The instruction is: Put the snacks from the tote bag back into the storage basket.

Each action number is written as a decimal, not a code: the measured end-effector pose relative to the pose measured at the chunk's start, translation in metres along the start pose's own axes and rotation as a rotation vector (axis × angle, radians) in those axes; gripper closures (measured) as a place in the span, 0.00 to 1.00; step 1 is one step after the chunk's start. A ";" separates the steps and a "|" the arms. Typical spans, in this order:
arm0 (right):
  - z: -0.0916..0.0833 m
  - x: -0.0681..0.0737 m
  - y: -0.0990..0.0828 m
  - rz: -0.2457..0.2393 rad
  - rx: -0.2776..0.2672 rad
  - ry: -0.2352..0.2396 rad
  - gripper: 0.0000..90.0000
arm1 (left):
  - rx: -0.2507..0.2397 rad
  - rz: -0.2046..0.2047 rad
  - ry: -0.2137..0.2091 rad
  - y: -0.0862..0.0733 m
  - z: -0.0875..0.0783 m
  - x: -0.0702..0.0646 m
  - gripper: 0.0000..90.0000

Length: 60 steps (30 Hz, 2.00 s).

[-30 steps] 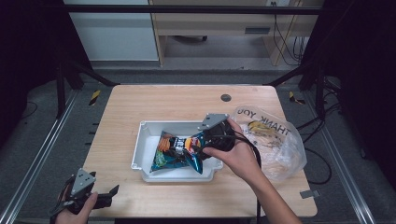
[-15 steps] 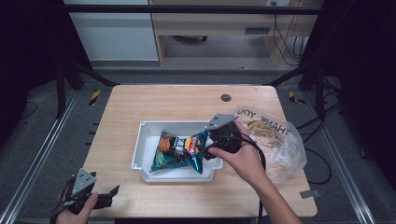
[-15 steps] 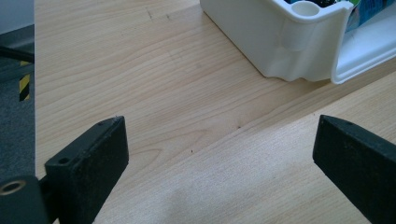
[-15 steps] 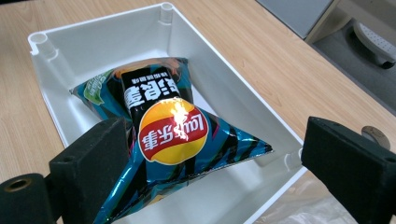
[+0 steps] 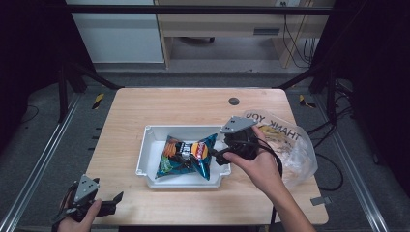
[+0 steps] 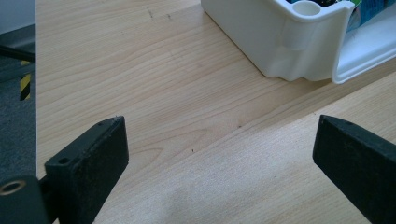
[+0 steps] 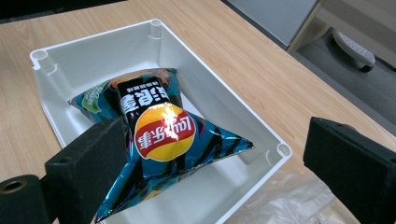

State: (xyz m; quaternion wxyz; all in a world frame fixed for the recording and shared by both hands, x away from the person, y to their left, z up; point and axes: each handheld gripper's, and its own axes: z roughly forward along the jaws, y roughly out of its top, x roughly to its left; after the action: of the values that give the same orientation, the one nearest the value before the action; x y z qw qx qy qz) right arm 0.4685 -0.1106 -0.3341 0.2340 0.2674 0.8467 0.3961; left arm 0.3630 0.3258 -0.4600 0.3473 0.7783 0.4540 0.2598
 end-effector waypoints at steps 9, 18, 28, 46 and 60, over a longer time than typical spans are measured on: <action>-0.010 -0.004 -0.006 0.015 -0.011 -0.021 0.06 | 0.001 -0.002 0.004 0.000 0.000 0.000 0.03; -0.027 -0.007 -0.014 0.031 -0.035 -0.053 0.06 | 0.003 -0.001 0.004 0.000 0.000 0.000 0.03; -0.033 -0.010 -0.030 0.058 -0.034 -0.091 0.06 | -0.001 -0.009 0.008 -0.001 0.000 0.000 0.03; -0.042 -0.012 -0.064 0.098 -0.037 -0.154 0.06 | 0.001 -0.006 0.008 -0.001 0.000 0.000 0.03; -0.037 -0.011 -0.090 0.112 -0.014 -0.180 0.08 | 0.002 -0.007 0.010 -0.001 0.000 0.001 0.03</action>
State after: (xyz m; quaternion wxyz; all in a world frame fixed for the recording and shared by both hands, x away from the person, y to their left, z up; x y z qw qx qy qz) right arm 0.4301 -0.1862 -0.3826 0.2882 0.3471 0.8032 0.3889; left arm 0.3626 0.3269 -0.4606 0.3454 0.7757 0.4586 0.2620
